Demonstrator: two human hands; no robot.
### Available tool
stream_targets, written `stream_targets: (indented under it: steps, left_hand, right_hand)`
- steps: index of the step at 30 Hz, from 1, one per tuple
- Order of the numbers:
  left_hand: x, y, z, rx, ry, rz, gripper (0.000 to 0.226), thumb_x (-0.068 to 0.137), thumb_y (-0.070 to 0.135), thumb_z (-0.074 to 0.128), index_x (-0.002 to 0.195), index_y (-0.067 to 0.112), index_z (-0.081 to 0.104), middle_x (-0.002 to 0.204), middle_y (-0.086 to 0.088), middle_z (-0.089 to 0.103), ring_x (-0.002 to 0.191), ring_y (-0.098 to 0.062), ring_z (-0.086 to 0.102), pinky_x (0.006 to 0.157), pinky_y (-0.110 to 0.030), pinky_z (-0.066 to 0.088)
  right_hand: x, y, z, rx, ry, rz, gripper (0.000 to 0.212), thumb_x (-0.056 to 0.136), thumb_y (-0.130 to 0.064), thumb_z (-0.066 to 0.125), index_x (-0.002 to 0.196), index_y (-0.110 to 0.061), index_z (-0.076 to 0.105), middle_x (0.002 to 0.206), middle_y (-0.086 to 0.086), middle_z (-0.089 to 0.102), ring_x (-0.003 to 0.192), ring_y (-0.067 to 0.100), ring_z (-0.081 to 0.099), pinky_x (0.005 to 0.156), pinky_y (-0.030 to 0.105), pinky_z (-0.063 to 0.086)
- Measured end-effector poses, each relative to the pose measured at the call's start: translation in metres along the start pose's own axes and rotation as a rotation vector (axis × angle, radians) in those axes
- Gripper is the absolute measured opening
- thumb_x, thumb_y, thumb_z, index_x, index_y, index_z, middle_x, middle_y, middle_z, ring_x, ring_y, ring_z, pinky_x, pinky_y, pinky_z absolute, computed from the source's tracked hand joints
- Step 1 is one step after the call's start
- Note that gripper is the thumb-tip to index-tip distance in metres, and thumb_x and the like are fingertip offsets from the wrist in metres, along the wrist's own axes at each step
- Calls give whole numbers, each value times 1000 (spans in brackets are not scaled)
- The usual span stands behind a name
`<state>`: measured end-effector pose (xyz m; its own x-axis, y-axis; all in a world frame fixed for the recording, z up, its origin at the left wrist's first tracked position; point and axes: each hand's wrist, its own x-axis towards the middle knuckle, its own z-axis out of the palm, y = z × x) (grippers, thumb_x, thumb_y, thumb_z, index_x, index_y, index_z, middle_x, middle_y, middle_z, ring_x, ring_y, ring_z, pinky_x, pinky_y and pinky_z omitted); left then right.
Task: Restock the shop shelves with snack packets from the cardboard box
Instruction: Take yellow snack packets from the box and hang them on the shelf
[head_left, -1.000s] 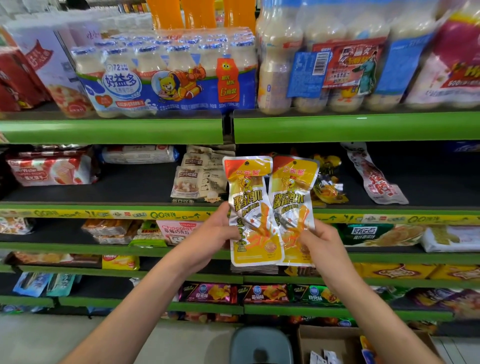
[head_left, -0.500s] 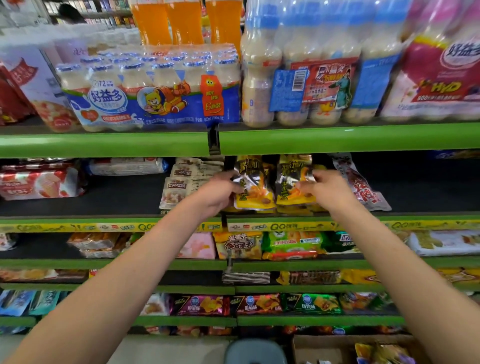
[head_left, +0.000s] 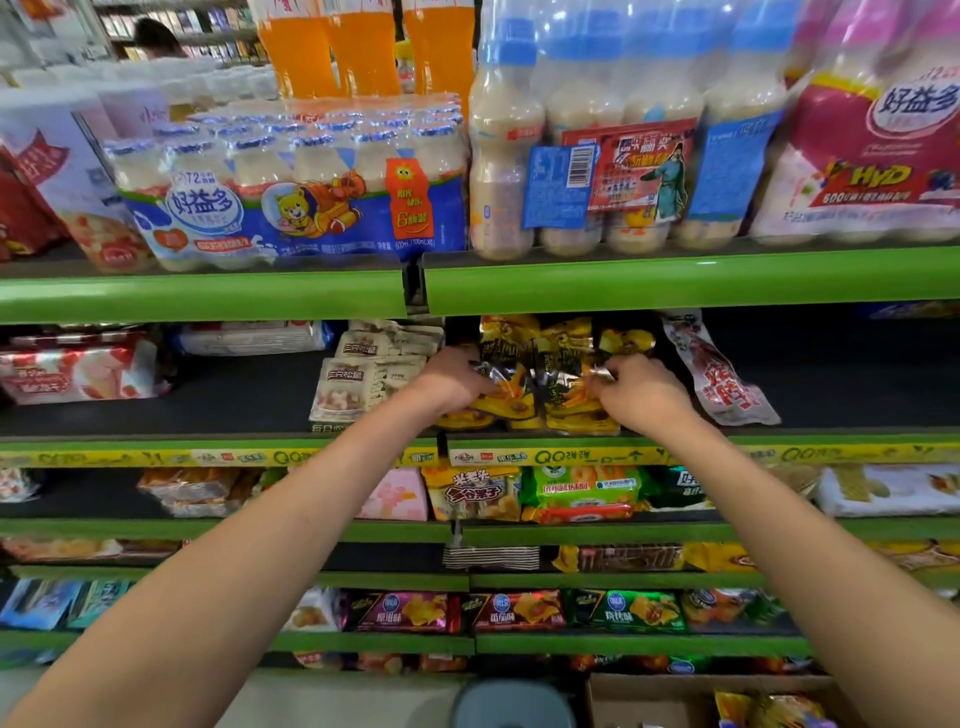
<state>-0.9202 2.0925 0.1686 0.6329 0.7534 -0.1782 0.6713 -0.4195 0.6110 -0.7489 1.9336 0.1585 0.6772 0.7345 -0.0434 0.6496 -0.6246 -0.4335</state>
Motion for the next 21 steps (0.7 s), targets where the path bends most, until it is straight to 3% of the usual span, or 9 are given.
stream_targets:
  steps: [5, 9, 11, 13, 16, 18, 21]
  left_hand:
    - [-10, 5, 6, 114, 48, -4, 56, 92, 32, 69, 142, 17, 51, 138, -13, 59, 98, -27, 67, 74, -25, 46]
    - [-27, 11, 10, 51, 170, 49, 41, 88, 29, 71, 127, 20, 61, 135, -13, 55, 112, -33, 61, 90, -35, 51]
    - [-45, 16, 14, -87, 196, 114, 23, 88, 25, 71, 111, 25, 65, 119, -8, 61, 98, -23, 63, 76, -31, 49]
    - [-68, 22, 24, -274, 131, 161, 10, 91, 24, 69, 96, 32, 64, 107, 1, 66, 90, -11, 62, 70, -26, 47]
    - [-101, 26, 45, -444, 38, 164, 11, 94, 22, 66, 96, 33, 66, 101, 7, 68, 91, -8, 64, 68, -20, 45]
    - [-118, 25, 62, -512, 15, 136, 12, 95, 18, 65, 94, 30, 67, 92, 5, 69, 78, -5, 64, 62, -16, 46]
    - [-132, 18, 88, -595, -55, 60, 14, 96, 12, 63, 91, 25, 66, 84, 2, 70, 68, -5, 64, 57, -19, 48]
  right_hand:
    - [-5, 8, 1, 25, 8, -42, 49, 96, -49, 55, 135, -19, 58, 99, 5, 68, 78, 20, 62, 72, 32, 47]
    - [-20, 18, 0, 108, 58, -89, 43, 96, -43, 57, 131, -19, 60, 118, 9, 69, 92, 29, 68, 82, 38, 55]
    - [-34, 21, -1, 189, 103, -144, 33, 96, -34, 59, 124, -18, 64, 111, 6, 71, 80, 24, 67, 71, 34, 53]
    - [-52, 25, -3, 293, 125, -184, 25, 96, -27, 60, 119, -19, 66, 101, -2, 69, 75, 15, 62, 64, 27, 45]
    - [-83, 37, -2, 403, 126, -197, 15, 96, -23, 60, 110, -24, 67, 90, -16, 62, 75, -2, 57, 59, 15, 39]
    - [-104, 52, 1, 457, 122, -178, 10, 96, -22, 61, 103, -27, 65, 88, -16, 63, 61, -2, 55, 52, 12, 37]
    - [-133, 80, 11, 533, 102, -122, 11, 95, -19, 61, 99, -28, 66, 82, -17, 64, 62, -4, 55, 54, 9, 40]
